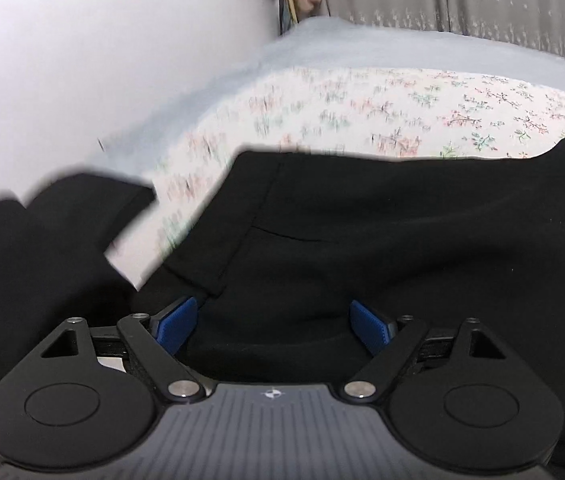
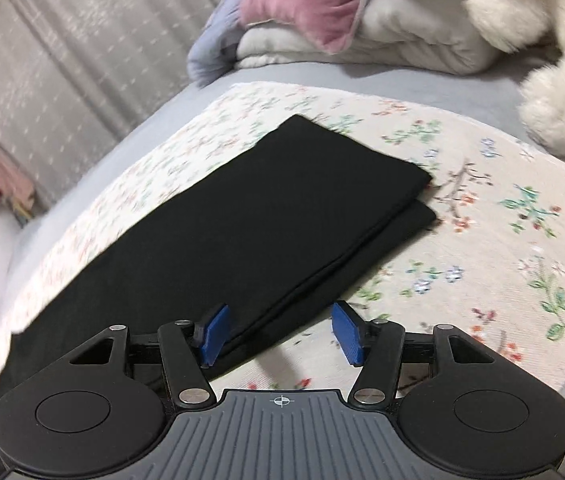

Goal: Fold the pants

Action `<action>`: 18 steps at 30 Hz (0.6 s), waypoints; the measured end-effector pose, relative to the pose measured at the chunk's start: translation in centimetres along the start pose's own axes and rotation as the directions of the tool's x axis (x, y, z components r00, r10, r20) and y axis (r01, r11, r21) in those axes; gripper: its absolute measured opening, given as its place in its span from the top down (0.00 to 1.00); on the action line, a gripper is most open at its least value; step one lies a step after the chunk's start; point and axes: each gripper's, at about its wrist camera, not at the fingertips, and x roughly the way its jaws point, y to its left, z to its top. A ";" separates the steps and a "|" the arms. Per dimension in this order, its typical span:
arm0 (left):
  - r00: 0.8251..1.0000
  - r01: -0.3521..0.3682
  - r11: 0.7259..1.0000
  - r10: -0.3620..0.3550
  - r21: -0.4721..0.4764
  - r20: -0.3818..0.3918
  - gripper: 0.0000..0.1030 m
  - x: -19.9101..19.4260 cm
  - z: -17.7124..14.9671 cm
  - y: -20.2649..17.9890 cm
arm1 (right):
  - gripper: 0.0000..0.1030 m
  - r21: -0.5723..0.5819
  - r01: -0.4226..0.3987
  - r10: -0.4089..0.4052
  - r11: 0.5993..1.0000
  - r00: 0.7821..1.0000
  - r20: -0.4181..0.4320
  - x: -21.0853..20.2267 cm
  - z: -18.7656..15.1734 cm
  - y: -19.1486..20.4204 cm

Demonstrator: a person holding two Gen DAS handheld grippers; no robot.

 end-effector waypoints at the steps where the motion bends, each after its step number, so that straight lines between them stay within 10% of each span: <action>1: 1.000 0.009 1.000 -0.009 -0.008 0.001 0.12 0.0 0.0 0.2 | 0.46 0.010 0.002 -0.002 1.000 1.000 0.006 -0.1 0.1 -0.1; 10: 1.000 0.010 0.986 -0.013 -0.167 -0.017 0.20 -1.4 0.4 2.4 | 0.71 0.314 0.008 -0.039 0.949 0.995 0.092 -1.6 1.0 -6.0; 18: 0.996 0.022 0.891 -0.060 -0.454 -0.069 0.18 -1.5 -0.2 7.1 | 0.72 0.358 -0.016 -0.021 0.934 0.995 0.101 -1.4 0.8 -7.5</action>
